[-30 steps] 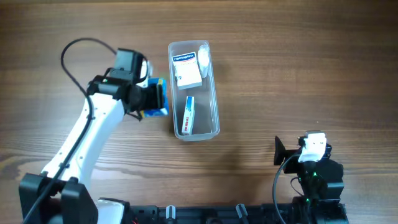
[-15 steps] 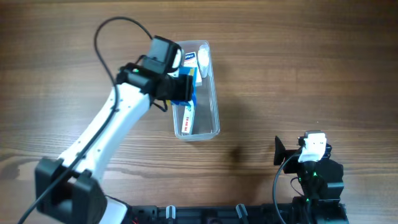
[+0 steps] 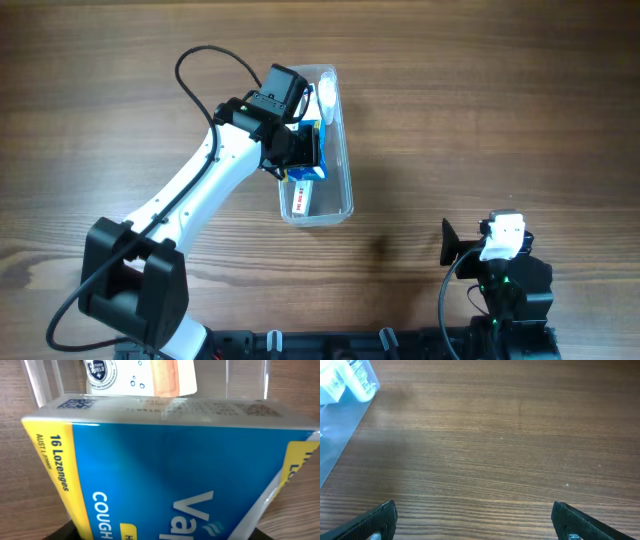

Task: Pack container
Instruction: 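Lower the VapoDrops box into the container and open the left gripper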

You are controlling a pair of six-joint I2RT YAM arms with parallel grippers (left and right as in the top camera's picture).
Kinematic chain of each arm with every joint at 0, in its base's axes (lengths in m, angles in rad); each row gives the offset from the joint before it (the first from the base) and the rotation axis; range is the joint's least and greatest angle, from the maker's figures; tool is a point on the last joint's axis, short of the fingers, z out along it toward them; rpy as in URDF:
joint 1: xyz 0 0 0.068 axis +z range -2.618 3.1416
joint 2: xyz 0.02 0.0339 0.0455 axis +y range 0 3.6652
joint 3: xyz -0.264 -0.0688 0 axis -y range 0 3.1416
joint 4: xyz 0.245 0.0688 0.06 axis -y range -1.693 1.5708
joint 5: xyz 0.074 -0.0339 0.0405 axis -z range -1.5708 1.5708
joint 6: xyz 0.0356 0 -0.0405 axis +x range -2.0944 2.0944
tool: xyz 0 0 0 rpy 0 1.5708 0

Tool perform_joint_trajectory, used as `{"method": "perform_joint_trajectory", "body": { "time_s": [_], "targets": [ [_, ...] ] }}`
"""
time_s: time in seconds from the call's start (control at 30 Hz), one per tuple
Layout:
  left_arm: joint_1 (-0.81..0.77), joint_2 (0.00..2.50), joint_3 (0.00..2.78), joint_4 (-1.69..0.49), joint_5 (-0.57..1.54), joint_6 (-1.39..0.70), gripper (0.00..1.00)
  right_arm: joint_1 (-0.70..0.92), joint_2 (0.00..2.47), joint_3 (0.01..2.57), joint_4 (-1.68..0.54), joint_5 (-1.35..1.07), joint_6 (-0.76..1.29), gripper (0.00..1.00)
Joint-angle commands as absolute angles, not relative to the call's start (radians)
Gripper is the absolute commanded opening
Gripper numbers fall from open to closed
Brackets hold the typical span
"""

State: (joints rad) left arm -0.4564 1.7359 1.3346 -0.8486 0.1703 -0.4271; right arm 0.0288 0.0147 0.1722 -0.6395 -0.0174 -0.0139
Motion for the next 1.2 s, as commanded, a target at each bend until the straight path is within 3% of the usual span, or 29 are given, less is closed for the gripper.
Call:
{"method": "perform_joint_trajectory", "body": {
  "time_s": [0.0, 0.2, 0.67, 0.9, 1.17],
  "targets": [
    [-0.466, 1.747, 1.36, -0.849, 0.194, -0.506, 0.61, 0.025, 0.007, 0.168, -0.637, 0.002, -0.026, 1.0],
    [-0.47, 1.749, 1.36, -0.86, 0.229, -0.541, 0.68, 0.025, 0.007, 0.168, -0.637, 0.002, -0.026, 1.0],
    [-0.533, 1.84, 1.36, -0.91, 0.236, -0.54, 0.67, 0.025, 0.007, 0.168, -0.637, 0.002, -0.026, 1.0],
    [-0.533, 1.84, 1.36, -0.909, 0.235, -0.54, 0.86, 0.025, 0.007, 0.168, -0.637, 0.002, -0.026, 1.0],
    [-0.533, 1.838, 1.36, -0.908, 0.236, -0.541, 0.88, 0.025, 0.007, 0.168, -0.637, 0.002, -0.026, 1.0]
  ]
}}
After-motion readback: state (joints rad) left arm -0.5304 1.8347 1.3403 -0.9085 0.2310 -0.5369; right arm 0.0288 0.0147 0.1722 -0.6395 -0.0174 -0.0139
